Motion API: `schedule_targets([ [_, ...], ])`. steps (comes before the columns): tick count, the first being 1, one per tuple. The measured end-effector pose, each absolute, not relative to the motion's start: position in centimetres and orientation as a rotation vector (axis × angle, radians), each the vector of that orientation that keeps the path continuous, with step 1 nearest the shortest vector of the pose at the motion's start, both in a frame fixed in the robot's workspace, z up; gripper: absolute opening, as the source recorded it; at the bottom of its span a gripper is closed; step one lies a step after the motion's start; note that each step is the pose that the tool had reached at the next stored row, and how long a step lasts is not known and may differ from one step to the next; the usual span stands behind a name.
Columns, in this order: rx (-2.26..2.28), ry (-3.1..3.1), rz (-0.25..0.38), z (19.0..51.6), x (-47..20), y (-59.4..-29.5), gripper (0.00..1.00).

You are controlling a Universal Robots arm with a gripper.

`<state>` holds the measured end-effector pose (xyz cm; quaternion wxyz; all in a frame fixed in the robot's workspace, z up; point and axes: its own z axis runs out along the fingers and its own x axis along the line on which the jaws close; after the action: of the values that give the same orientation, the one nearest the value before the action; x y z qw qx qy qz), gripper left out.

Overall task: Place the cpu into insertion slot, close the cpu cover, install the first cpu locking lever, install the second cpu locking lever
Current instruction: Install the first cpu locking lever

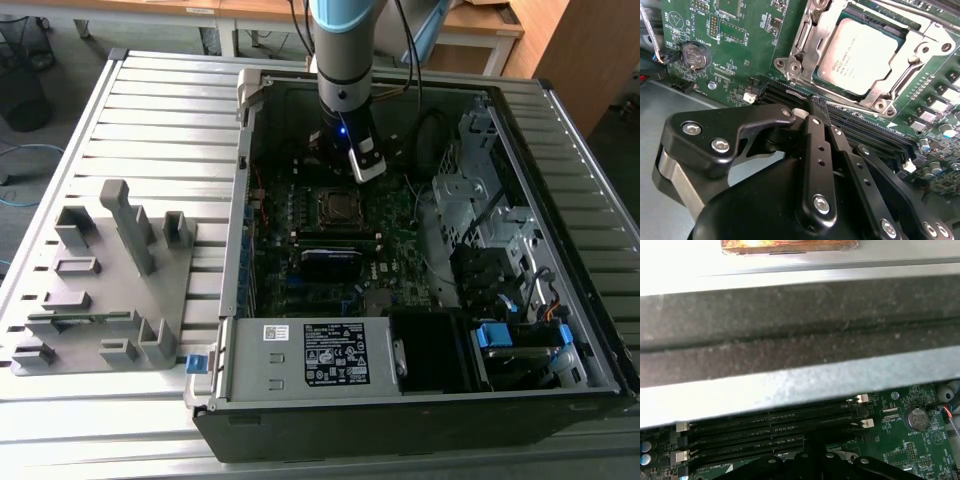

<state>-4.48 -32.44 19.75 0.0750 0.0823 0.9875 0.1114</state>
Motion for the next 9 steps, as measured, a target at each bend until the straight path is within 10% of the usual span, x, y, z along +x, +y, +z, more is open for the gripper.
schedule_targets([
  [9, 0.295, 2.954, 0.337, 19.70, -4.47, -32.35, 0.10],
])
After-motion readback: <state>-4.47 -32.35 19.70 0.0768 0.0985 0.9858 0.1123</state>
